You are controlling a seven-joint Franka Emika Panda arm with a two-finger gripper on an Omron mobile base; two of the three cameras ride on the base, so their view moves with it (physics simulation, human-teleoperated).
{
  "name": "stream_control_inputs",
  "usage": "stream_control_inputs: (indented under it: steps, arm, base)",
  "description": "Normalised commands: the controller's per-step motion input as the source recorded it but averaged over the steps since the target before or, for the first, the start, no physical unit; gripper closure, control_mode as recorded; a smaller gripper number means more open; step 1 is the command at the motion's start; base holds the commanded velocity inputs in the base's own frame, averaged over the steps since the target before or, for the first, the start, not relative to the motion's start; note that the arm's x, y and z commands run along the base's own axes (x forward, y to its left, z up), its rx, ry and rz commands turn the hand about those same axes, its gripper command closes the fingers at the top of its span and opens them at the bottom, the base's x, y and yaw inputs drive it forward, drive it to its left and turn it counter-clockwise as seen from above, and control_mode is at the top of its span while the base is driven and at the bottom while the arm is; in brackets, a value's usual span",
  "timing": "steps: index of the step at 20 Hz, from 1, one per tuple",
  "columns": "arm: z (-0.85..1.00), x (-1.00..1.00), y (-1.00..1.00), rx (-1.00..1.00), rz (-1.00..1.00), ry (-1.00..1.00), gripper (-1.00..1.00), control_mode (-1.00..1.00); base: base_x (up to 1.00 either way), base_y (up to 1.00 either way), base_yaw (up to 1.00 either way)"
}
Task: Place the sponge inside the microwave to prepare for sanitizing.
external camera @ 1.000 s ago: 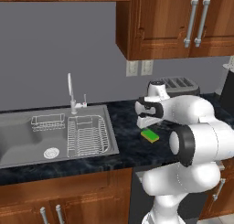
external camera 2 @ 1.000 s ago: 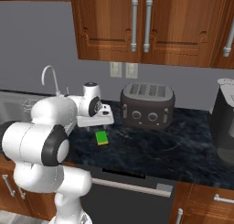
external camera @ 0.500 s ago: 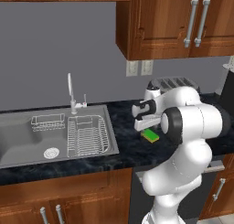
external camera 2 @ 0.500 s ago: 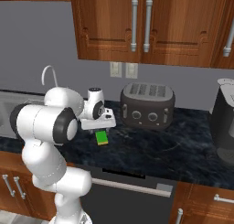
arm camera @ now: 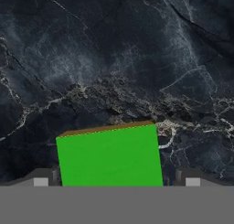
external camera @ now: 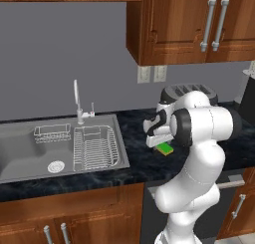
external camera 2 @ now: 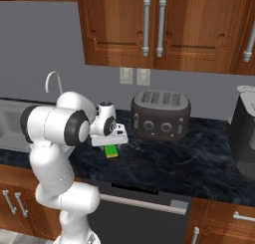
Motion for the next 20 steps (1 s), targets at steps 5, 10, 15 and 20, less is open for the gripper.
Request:
stream_control_inputs:
  steps: [5,10,15,20]
  arm:
    - [-0.19,0.01,-0.04,0.00,0.00,0.02,-1.00,-1.00]
    - [-0.08,0.00,0.00,0.00,0.00,0.00,-1.00,-1.00]
    - [-0.09,0.00,0.00,0.01,0.00,0.00,1.00,-1.00]
    - [-0.01,0.00,0.00,0.00,0.00,0.00,1.00,-1.00]
  base:
    - [0.00,0.00,0.00]
    - [0.00,0.00,0.00]
    - [0.00,0.00,0.00]
    - [0.00,0.00,0.00]
